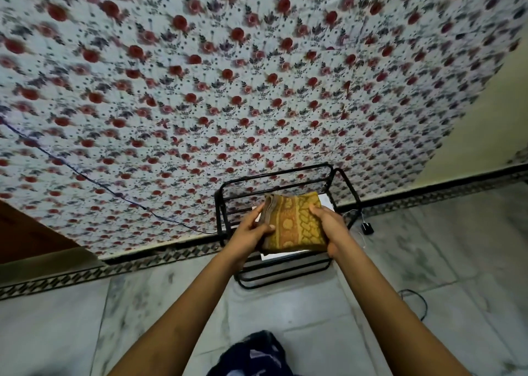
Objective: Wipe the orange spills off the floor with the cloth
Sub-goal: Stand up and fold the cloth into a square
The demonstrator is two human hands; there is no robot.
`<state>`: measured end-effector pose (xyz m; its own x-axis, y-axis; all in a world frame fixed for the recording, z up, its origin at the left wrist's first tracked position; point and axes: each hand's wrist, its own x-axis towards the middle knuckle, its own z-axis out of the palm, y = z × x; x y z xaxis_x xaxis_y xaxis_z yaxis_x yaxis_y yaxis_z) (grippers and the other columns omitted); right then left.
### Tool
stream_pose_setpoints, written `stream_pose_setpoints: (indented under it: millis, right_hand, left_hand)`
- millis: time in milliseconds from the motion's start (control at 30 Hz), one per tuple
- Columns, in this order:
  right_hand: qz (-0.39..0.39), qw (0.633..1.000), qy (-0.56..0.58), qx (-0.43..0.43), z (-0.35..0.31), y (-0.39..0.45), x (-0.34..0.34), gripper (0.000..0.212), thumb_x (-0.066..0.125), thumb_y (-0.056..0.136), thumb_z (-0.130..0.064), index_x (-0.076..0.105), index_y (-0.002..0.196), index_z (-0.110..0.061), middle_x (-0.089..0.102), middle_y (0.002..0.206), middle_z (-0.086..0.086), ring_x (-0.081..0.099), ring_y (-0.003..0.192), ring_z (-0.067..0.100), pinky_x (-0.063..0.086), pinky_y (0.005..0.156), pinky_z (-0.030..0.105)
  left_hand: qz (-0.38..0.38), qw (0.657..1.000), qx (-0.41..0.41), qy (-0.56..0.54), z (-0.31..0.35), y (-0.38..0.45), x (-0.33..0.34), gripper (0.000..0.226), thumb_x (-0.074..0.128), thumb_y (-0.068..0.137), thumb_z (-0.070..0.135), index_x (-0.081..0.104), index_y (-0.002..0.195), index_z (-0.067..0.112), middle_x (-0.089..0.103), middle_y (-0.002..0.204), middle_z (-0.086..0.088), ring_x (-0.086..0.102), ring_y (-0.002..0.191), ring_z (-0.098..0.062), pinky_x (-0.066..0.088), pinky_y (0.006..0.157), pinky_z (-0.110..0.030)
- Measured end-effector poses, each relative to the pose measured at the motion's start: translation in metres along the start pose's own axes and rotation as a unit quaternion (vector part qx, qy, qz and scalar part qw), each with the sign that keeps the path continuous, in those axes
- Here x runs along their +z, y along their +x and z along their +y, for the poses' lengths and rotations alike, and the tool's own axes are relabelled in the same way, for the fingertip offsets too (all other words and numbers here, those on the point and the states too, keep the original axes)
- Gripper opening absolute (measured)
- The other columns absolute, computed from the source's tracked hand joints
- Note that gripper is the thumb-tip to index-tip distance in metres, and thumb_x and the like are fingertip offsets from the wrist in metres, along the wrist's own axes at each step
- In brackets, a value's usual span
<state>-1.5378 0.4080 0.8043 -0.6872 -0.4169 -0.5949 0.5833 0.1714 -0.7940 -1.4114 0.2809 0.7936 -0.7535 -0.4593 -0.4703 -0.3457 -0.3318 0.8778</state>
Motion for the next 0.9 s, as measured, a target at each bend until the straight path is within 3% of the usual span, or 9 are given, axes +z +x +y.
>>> stream_pose_setpoints:
  millis: [133, 233, 333, 467, 600, 667, 767, 900]
  right_hand:
    - [-0.003, 0.999, -0.037, 0.004, -0.015, 0.056, -0.016, 0.009, 0.053, 0.094, -0.013, 0.057, 0.102, -0.014, 0.061, 0.095, 0.009, 0.059, 0.073, 0.017, 0.052, 0.059, 0.026]
    - [-0.008, 0.997, -0.072, 0.014, -0.02, 0.101, -0.023, 0.016, 0.052, 0.095, -0.014, 0.055, 0.11, -0.014, 0.059, 0.104, 0.011, 0.058, 0.089, 0.022, 0.049, 0.075, 0.032]
    - [-0.005, 0.993, -0.112, 0.03, -0.02, 0.153, -0.026, 0.017, 0.05, 0.095, -0.017, 0.058, 0.111, -0.014, 0.061, 0.117, 0.015, 0.057, 0.095, 0.023, 0.05, 0.072, 0.029]
    - [-0.005, 0.98, -0.164, 0.111, -0.007, 0.221, -0.027, 0.026, 0.046, 0.097, -0.024, 0.056, 0.117, -0.012, 0.058, 0.123, 0.015, 0.056, 0.097, 0.024, 0.047, 0.08, 0.032]
    - [-0.035, 0.969, -0.18, 0.167, 0.013, 0.284, -0.028, 0.03, 0.05, 0.095, -0.021, 0.051, 0.124, -0.014, 0.056, 0.12, 0.009, 0.056, 0.091, 0.019, 0.048, 0.066, 0.026]
    - [-0.041, 0.96, -0.208, 0.185, 0.031, 0.32, -0.033, 0.036, 0.051, 0.095, -0.021, 0.048, 0.13, -0.016, 0.054, 0.116, 0.003, 0.054, 0.097, 0.021, 0.048, 0.075, 0.027]
    - [-0.046, 0.957, -0.236, 0.163, 0.063, 0.376, -0.04, 0.035, 0.055, 0.092, -0.013, 0.053, 0.128, -0.013, 0.057, 0.124, 0.007, 0.056, 0.104, 0.023, 0.047, 0.088, 0.03]
    - [-0.05, 0.953, -0.246, 0.167, 0.103, 0.44, -0.042, 0.039, 0.051, 0.092, -0.006, 0.051, 0.13, -0.013, 0.058, 0.117, 0.006, 0.056, 0.1, 0.019, 0.048, 0.081, 0.026]
  left_hand:
    - [0.013, 0.999, -0.013, 0.051, -0.003, 0.055, 0.014, 0.055, 0.056, 0.093, 0.01, 0.039, 0.138, 0.036, 0.056, 0.112, -0.003, 0.06, 0.098, -0.022, 0.057, 0.077, -0.034]
    - [0.033, 0.997, -0.025, 0.061, -0.011, 0.101, 0.019, 0.053, 0.058, 0.091, 0.01, 0.042, 0.138, 0.031, 0.055, 0.11, -0.006, 0.06, 0.097, -0.025, 0.057, 0.074, -0.034]
    - [0.056, 0.996, -0.033, 0.058, -0.024, 0.148, 0.024, 0.05, 0.057, 0.091, 0.009, 0.045, 0.136, 0.027, 0.055, 0.111, -0.006, 0.058, 0.098, -0.024, 0.055, 0.076, -0.031]
    - [0.092, 0.993, -0.063, 0.047, -0.043, 0.2, 0.034, 0.044, 0.051, 0.095, 0.011, 0.044, 0.136, 0.028, 0.053, 0.102, 0.008, 0.054, 0.089, -0.006, 0.051, 0.069, -0.017]
    - [0.121, 0.985, -0.115, 0.038, -0.074, 0.255, 0.037, 0.041, 0.049, 0.096, 0.011, 0.045, 0.135, 0.024, 0.055, 0.113, -0.005, 0.055, 0.091, -0.012, 0.053, 0.069, -0.018]
    - [0.15, 0.977, -0.141, 0.053, -0.098, 0.287, 0.036, 0.04, 0.048, 0.096, 0.009, 0.048, 0.133, 0.026, 0.057, 0.113, -0.006, 0.055, 0.092, -0.013, 0.051, 0.07, -0.018]
    - [0.177, 0.968, -0.16, 0.077, -0.136, 0.337, 0.035, 0.042, 0.048, 0.094, 0.006, 0.052, 0.13, 0.026, 0.06, 0.107, -0.006, 0.056, 0.081, -0.007, 0.048, 0.06, -0.008]
    - [0.201, 0.96, -0.173, 0.088, -0.186, 0.393, 0.033, 0.034, 0.051, 0.093, 0.012, 0.056, 0.121, 0.031, 0.06, 0.108, -0.009, 0.056, 0.086, -0.017, 0.049, 0.06, -0.017]
